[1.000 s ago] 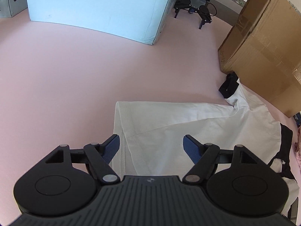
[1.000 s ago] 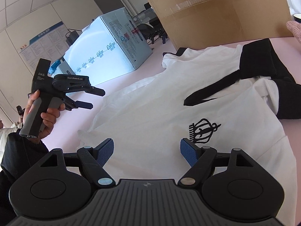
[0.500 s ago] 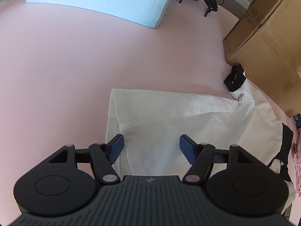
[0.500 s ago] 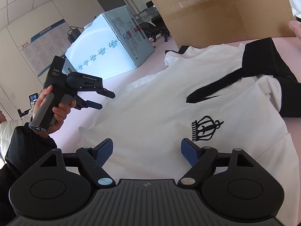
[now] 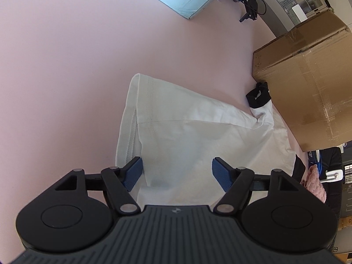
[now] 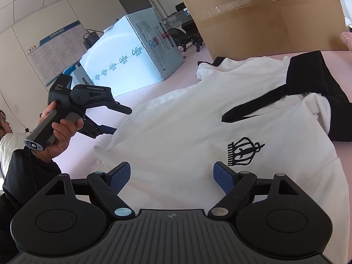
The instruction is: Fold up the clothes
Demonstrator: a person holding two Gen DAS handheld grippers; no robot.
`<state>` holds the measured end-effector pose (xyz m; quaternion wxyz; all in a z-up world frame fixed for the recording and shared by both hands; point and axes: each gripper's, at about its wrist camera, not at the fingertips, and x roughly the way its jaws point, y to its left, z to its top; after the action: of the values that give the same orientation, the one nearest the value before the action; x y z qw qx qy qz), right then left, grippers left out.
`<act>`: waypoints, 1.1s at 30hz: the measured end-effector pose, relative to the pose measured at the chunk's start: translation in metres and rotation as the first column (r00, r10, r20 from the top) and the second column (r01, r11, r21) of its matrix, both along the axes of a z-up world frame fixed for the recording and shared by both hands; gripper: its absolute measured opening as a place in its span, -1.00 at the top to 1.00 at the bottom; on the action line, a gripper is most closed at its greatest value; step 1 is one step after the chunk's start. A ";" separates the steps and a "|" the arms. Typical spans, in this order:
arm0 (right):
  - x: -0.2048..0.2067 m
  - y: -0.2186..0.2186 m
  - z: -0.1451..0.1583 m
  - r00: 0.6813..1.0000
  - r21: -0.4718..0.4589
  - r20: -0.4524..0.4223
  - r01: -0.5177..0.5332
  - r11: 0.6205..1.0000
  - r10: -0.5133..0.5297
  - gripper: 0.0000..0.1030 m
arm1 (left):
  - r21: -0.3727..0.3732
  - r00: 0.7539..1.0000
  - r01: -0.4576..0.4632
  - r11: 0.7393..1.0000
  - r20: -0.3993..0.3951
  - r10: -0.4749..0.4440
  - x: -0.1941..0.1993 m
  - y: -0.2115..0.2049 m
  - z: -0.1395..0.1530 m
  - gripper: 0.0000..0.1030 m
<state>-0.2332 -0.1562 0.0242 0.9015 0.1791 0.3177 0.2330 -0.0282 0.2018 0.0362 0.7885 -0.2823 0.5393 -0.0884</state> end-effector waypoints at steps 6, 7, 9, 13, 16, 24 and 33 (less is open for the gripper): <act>0.001 0.000 -0.002 1.000 -0.012 -0.006 0.004 1.000 -0.004 -0.61 | 0.025 0.999 -0.017 1.000 0.048 0.016 0.012 -0.007 -0.001 0.05; 0.002 0.001 -0.002 1.000 -0.015 -0.013 0.001 1.000 -0.001 -0.61 | 0.052 0.998 -0.026 0.998 0.053 0.023 0.013 -0.008 -0.001 0.31; 0.002 0.002 -0.003 1.000 -0.020 -0.015 -0.007 1.000 0.007 -0.62 | 0.116 0.997 -0.053 0.992 0.057 0.047 0.012 -0.011 0.000 0.72; -0.001 0.005 -0.002 1.000 -0.044 0.005 -0.013 0.999 0.014 -0.62 | 0.162 0.993 -0.094 0.982 0.080 0.081 0.009 -0.008 0.000 0.92; -0.002 0.007 -0.002 1.000 -0.052 0.006 -0.020 0.998 0.021 -0.62 | 0.224 0.985 -0.140 0.965 0.135 0.112 0.006 -0.008 0.005 0.93; -0.002 0.007 -0.002 1.000 -0.057 0.007 -0.021 0.998 0.022 -0.62 | 0.387 0.944 -0.250 0.887 0.301 0.135 0.008 -0.022 0.030 0.93; 0.000 0.007 -0.005 1.000 -0.060 -0.010 -0.013 0.998 0.013 -0.62 | 0.505 0.931 -0.318 0.803 0.326 0.164 0.049 -0.033 0.032 0.93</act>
<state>-0.2332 -0.1494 0.0195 0.9035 0.1510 0.3299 0.2283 0.0205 0.1691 0.0683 0.9058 -0.0964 0.3900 0.1346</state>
